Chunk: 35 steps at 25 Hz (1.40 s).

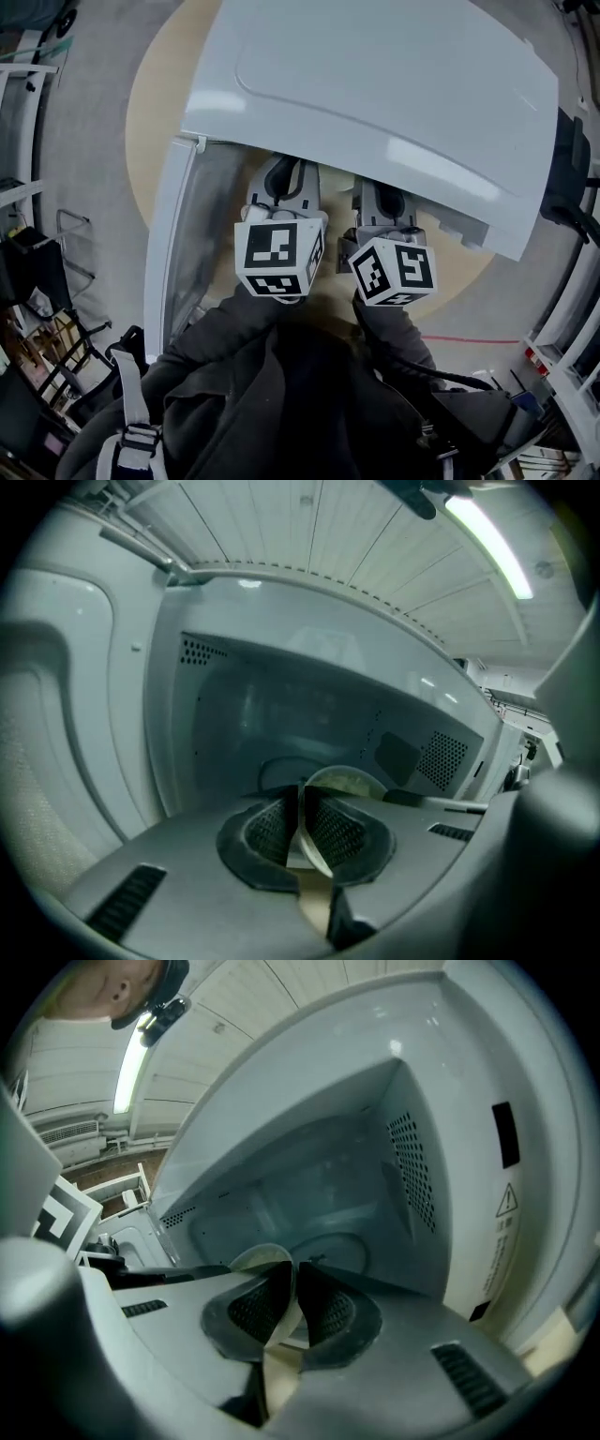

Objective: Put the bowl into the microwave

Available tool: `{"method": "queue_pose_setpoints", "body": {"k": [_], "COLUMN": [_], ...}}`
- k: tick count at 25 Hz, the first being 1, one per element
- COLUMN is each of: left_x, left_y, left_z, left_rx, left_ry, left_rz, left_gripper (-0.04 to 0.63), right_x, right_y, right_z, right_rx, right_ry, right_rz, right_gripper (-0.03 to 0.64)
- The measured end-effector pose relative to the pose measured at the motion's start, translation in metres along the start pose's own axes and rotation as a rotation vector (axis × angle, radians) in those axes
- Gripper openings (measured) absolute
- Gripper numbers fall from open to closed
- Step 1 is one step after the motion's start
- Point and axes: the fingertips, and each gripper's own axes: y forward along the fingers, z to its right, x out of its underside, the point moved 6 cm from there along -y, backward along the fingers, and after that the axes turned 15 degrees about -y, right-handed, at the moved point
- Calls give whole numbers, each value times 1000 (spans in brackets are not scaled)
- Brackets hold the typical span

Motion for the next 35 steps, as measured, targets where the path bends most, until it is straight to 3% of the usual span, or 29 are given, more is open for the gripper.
{"method": "queue_pose_setpoints", "body": {"k": [9,27,31,35], "left_x": [1,-6,-6,-8], "left_y": [37,55,46,30], "left_z": [-5,0,-3,-5], "left_rx": [3,28,15,4], "left_ry": [-4,34,20,12], "left_rz": [-33,92,114,141], "left_gripper": [31,40,41,41], "right_x": [5,4,1,1], "right_y": [28,48,48,36], "right_z": [19,37,32,24], "right_rx": [25,94,59,41], "right_ry": [52,-96,-115,-127], "right_rz": [-36,35,40,59], "right_gripper": [35,42,132,147]}}
